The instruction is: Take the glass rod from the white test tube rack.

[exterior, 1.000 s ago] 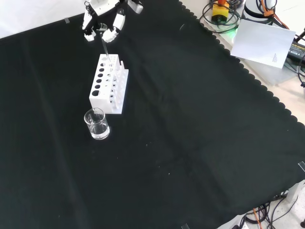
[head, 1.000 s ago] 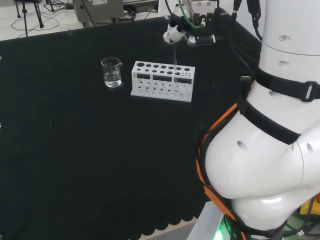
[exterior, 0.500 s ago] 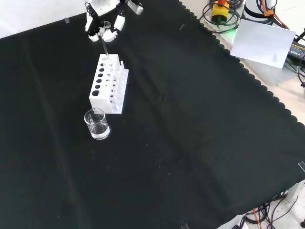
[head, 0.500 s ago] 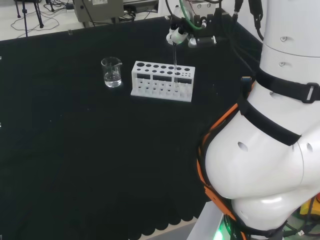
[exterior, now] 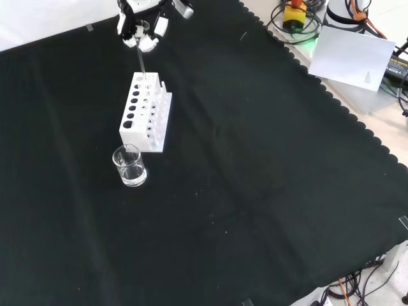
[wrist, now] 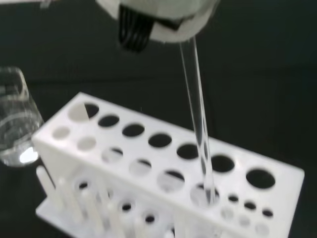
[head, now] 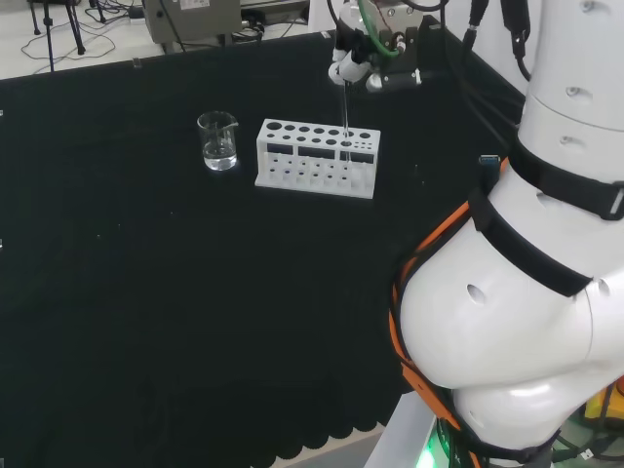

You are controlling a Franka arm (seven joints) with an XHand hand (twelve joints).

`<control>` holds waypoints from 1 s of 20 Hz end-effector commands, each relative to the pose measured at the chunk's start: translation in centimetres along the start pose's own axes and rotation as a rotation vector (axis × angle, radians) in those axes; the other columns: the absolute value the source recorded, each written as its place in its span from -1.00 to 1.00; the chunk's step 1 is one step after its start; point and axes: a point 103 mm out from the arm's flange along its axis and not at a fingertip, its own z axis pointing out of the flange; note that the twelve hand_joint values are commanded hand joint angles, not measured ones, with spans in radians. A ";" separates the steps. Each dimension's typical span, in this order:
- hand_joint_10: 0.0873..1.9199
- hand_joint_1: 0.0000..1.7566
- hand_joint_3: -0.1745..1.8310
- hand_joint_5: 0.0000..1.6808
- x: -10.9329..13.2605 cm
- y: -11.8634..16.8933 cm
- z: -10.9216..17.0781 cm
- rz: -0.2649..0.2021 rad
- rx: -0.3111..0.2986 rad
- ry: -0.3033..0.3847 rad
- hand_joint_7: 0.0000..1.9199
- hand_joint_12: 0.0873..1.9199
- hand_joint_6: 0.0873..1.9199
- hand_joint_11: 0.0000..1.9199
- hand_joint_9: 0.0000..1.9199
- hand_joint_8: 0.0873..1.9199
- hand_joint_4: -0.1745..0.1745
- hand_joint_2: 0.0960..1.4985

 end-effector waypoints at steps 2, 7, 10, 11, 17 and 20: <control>-0.16 0.36 0.12 0.44 0.8 -0.9 -2.9 0.029 -0.071 0.005 0.56 0.05 -0.10 0.52 0.81 0.17 -1.00 -0.37; -0.27 0.37 0.18 0.50 0.6 -2.0 -5.2 0.053 -0.118 0.037 0.61 0.05 -0.15 0.55 0.87 0.10 -1.00 -0.44; -0.32 0.38 0.19 0.53 0.7 -3.0 -6.7 0.056 -0.149 0.041 0.65 0.05 -0.18 0.56 0.90 0.04 -1.00 -0.47; -0.33 0.38 0.19 0.53 0.7 -3.3 -7.4 0.058 -0.157 0.041 0.66 0.05 -0.19 0.57 0.91 0.02 -1.00 -0.47; -0.39 0.39 0.18 0.57 1.9 -5.2 -10.8 0.053 -0.177 0.014 0.68 0.04 -0.26 0.59 0.94 -0.03 -1.00 -0.49; -0.40 0.39 0.19 0.59 2.7 -5.9 -11.8 0.044 -0.187 0.006 0.69 0.04 -0.28 0.59 0.95 -0.03 -1.00 -0.50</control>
